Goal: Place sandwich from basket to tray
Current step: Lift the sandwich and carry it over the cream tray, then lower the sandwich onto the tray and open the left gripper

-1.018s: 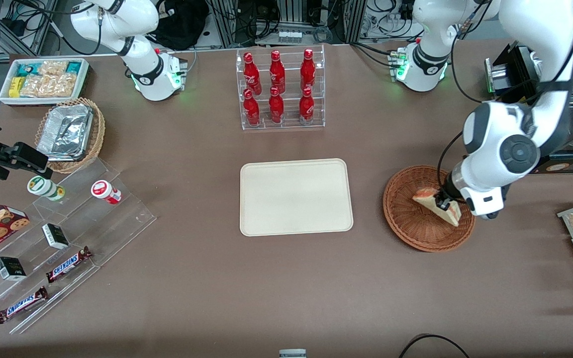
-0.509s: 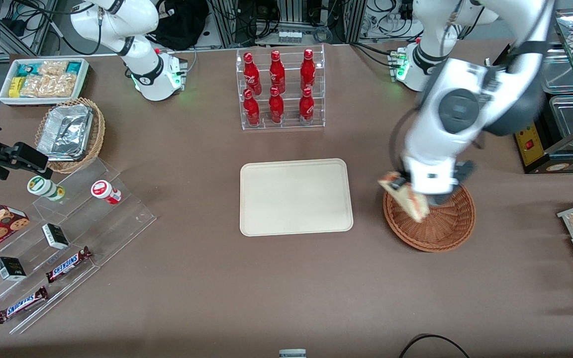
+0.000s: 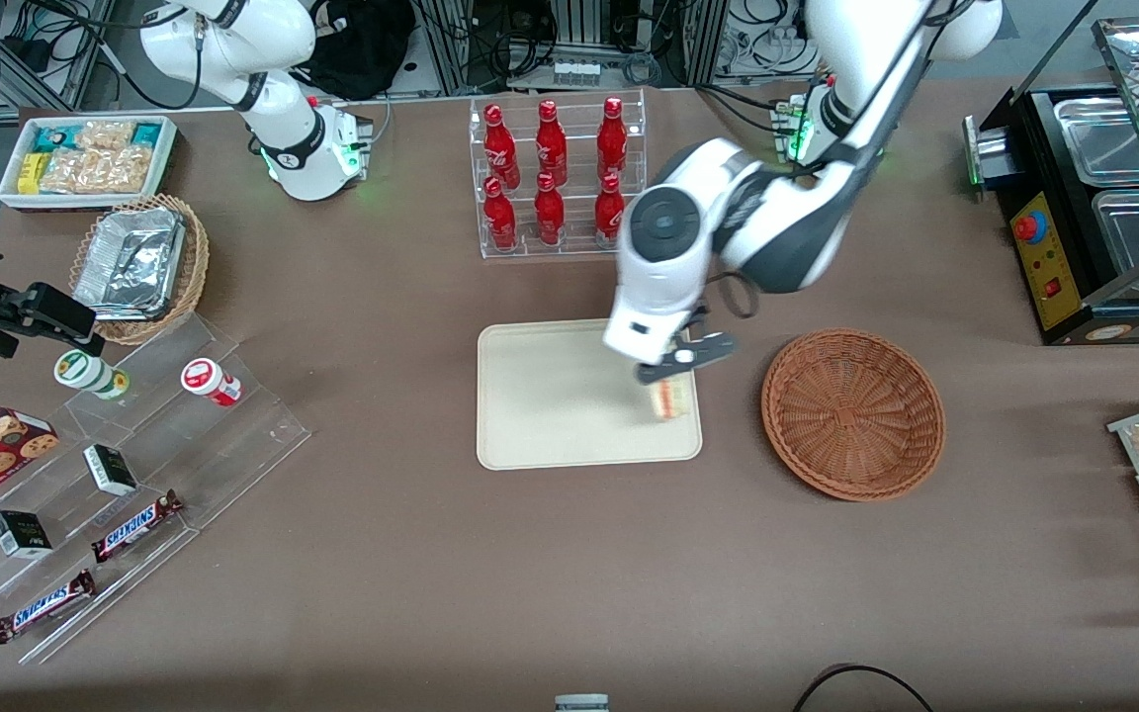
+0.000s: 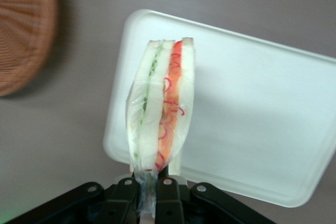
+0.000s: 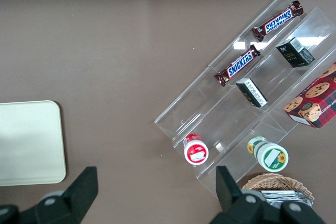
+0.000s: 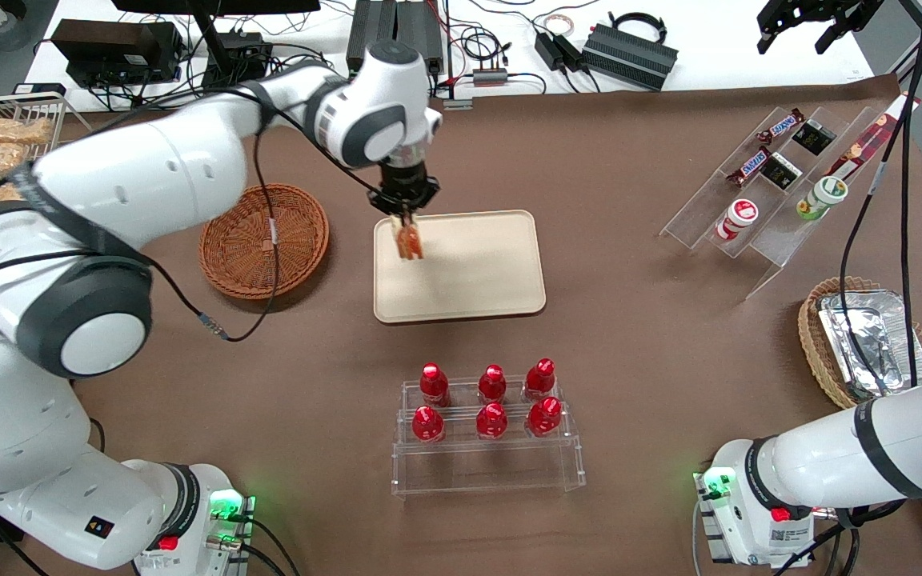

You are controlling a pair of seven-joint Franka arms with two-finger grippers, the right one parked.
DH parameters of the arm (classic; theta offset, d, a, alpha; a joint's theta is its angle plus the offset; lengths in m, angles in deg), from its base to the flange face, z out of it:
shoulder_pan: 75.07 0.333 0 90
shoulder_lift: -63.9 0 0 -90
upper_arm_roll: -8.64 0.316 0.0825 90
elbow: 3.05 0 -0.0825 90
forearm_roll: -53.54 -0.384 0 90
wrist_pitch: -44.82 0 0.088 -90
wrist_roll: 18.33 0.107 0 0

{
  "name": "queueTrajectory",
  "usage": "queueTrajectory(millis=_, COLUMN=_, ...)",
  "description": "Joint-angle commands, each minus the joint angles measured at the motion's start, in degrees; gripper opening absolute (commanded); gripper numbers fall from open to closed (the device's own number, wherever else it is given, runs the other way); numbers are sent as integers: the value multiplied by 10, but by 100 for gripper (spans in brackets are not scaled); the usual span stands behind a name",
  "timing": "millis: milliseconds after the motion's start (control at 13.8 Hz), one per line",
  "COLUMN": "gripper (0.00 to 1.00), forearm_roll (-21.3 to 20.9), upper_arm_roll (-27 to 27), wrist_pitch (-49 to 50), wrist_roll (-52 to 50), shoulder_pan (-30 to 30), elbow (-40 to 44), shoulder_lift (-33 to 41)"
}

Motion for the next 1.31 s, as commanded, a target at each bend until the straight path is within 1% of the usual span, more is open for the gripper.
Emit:
queueTrajectory(millis=0, gripper=10, forearm_roll=-8, upper_arm_roll=6, wrist_pitch=-43, wrist_roll=17, shoulder_pan=-42, elbow=28, shoulder_lift=-50)
queueTrajectory(millis=73, gripper=10, forearm_roll=-9, upper_arm_roll=7, wrist_pitch=-50, wrist_roll=17, shoulder_pan=-54, elbow=28, shoulder_lift=-64)
queueTrajectory(millis=291, gripper=10, forearm_roll=-31, upper_arm_roll=6, wrist_pitch=-80, wrist_roll=16, shoulder_pan=-60, elbow=23, shoulder_lift=-84)
queueTrajectory(millis=509, gripper=10, forearm_roll=-31, upper_arm_roll=6, wrist_pitch=-88, wrist_roll=16, shoulder_pan=-61, elbow=23, shoulder_lift=-100)
queueTrajectory(millis=655, gripper=11, forearm_roll=-32, upper_arm_roll=6, wrist_pitch=-113, wrist_roll=11, shoulder_pan=-62, elbow=23, shoulder_lift=-114)
queueTrajectory(millis=727, gripper=14, forearm_roll=-32, upper_arm_roll=6, wrist_pitch=-120, wrist_roll=11, shoulder_pan=-63, elbow=23, shoulder_lift=-122)
queueTrajectory(millis=800, gripper=21, forearm_roll=-32, upper_arm_roll=6, wrist_pitch=-127, wrist_roll=13, shoulder_pan=-63, elbow=24, shoulder_lift=-125)
queueTrajectory(millis=873, gripper=63, forearm_roll=-33, upper_arm_roll=6, wrist_pitch=-127, wrist_roll=15, shoulder_pan=-71, elbow=24, shoulder_lift=-125)
queueTrajectory(millis=945, gripper=100, forearm_roll=-34, upper_arm_roll=7, wrist_pitch=-126, wrist_roll=14, shoulder_pan=-74, elbow=23, shoulder_lift=-123)
queueTrajectory(millis=1164, gripper=100, forearm_roll=-34, upper_arm_roll=8, wrist_pitch=-114, wrist_roll=8, shoulder_pan=-73, elbow=20, shoulder_lift=-91)
queueTrajectory(millis=1236, gripper=100, forearm_roll=-32, upper_arm_roll=9, wrist_pitch=-88, wrist_roll=7, shoulder_pan=-70, elbow=20, shoulder_lift=-71)
